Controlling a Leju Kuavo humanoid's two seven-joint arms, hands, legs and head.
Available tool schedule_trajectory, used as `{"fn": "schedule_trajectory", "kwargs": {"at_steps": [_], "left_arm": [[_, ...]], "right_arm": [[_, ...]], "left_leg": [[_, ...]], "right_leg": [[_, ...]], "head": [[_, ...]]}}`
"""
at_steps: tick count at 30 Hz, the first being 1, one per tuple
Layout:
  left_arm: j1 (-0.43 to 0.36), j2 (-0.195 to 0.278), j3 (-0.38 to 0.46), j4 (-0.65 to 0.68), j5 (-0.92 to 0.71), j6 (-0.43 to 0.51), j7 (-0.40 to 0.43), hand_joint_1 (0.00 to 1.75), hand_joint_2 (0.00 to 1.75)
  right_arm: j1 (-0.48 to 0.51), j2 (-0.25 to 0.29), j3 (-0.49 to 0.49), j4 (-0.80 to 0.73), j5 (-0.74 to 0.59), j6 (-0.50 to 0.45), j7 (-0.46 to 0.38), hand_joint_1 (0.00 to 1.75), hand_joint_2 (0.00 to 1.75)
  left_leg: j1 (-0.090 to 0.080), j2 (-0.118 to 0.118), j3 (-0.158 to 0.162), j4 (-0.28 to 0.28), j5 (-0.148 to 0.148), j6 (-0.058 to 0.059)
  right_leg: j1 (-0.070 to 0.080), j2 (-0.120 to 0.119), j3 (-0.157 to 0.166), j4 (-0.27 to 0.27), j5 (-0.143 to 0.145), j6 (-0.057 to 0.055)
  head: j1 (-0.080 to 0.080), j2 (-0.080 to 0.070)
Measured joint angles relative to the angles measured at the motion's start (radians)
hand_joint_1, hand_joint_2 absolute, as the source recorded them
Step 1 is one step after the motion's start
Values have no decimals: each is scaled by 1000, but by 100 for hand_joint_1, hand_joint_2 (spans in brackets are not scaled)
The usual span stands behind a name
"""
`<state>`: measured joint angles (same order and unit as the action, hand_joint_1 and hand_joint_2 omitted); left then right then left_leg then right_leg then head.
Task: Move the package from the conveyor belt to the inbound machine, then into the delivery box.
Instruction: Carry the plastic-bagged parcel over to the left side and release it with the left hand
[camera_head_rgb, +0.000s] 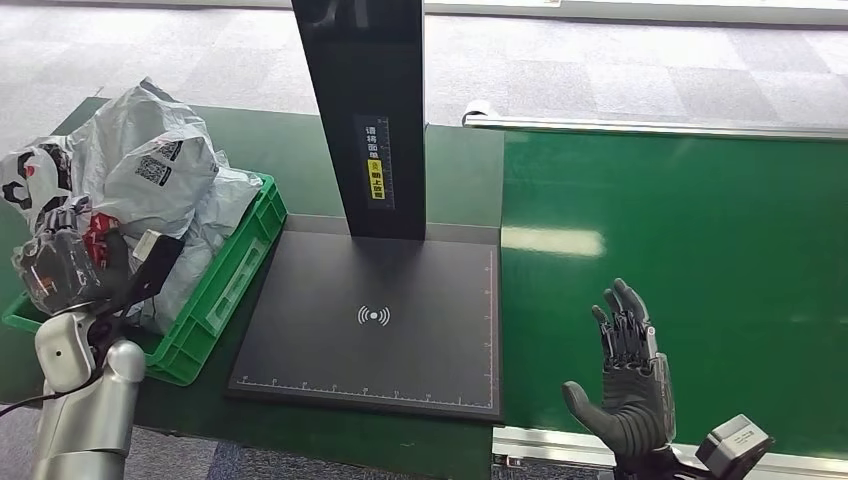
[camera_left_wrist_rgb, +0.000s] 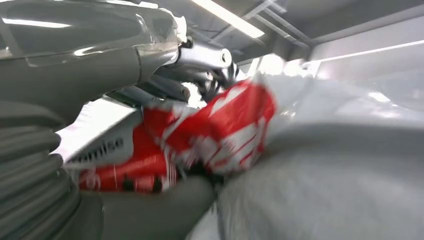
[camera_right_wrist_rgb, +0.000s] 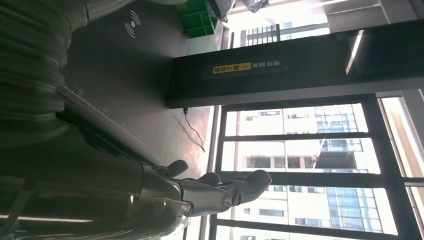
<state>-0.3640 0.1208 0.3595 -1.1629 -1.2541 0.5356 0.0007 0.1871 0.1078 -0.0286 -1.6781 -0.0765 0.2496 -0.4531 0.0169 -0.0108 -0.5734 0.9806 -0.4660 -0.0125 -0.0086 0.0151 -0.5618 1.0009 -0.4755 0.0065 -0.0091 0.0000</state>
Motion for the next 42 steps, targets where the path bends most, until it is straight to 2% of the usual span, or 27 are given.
{"fn": "schedule_trajectory", "kwargs": {"at_steps": [9, 15, 18, 20, 21, 27, 30, 32, 35, 42], "left_arm": [[-2, -4, 25, 27, -30, 3, 46, 0, 175], [-2, -6, 64, 35, -69, -14, 164, 0, 175], [3, -9, 97, 37, -47, -6, 172, 0, 175], [7, -11, 116, 36, 12, 12, 126, 0, 175], [9, -12, 122, 35, 68, 20, 77, 0, 175], [43, -50, 103, -65, 641, -35, -411, 0, 175], [76, -78, 45, -168, 817, -81, -568, 0, 175], [96, -93, 3, -229, 877, -107, -605, 0, 175], [112, -104, -36, -287, 900, -117, -612, 0, 175], [124, -115, -63, -335, 914, -120, -612, 0, 175]], "right_arm": [[0, 7, 0, 0, 8, 2, 2, 0, 175], [-1, 16, 0, 0, 20, 5, 15, 0, 175], [-1, 21, 0, 0, 27, 9, 21, 0, 175], [-1, 23, 0, 0, 27, 10, 22, 0, 175], [-1, 24, 0, 0, 26, 10, 22, 0, 175], [-3, 23, 0, 1, 2, 2, 16, 0, 175], [-6, 20, 0, 6, -19, -11, 10, 0, 175], [-10, 17, 0, 10, -29, -18, 8, 0, 175], [-12, 13, 0, 15, -33, -20, 7, 0, 175], [-13, 6, 0, 20, -35, -21, 6, 0, 175]], "left_leg": [[0, 0, 0, 0, 0, 0], [0, 0, 0, 0, 0, 0], [0, 0, 0, 0, 0, 0], [0, 0, 0, 0, 0, 0], [0, 0, 0, 0, 0, 0], [0, 0, -1, 0, 0, 0], [0, 0, -1, 0, 0, 0], [0, -1, -1, 0, 0, 0], [0, 0, -1, 0, 0, 0], [0, -1, 0, 0, 0, 0]], "right_leg": [[0, 0, 0, 0, 0, 0], [0, 0, 0, 0, 0, 0], [0, 0, 0, 0, 0, 0], [0, 0, 0, 0, 0, 0], [0, 0, 0, 0, 0, 0], [0, 0, 0, 0, 0, 0], [-1, 0, 0, 0, 0, 0], [-1, 0, 0, 0, 0, 0], [0, 0, 0, 0, 0, 0], [0, 0, 0, 0, 0, 0]], "head": [[0, 0], [0, 0], [0, 0], [0, 0], [0, 0], [0, 0], [0, 0], [0, 0], [0, 0], [0, 0]]}}
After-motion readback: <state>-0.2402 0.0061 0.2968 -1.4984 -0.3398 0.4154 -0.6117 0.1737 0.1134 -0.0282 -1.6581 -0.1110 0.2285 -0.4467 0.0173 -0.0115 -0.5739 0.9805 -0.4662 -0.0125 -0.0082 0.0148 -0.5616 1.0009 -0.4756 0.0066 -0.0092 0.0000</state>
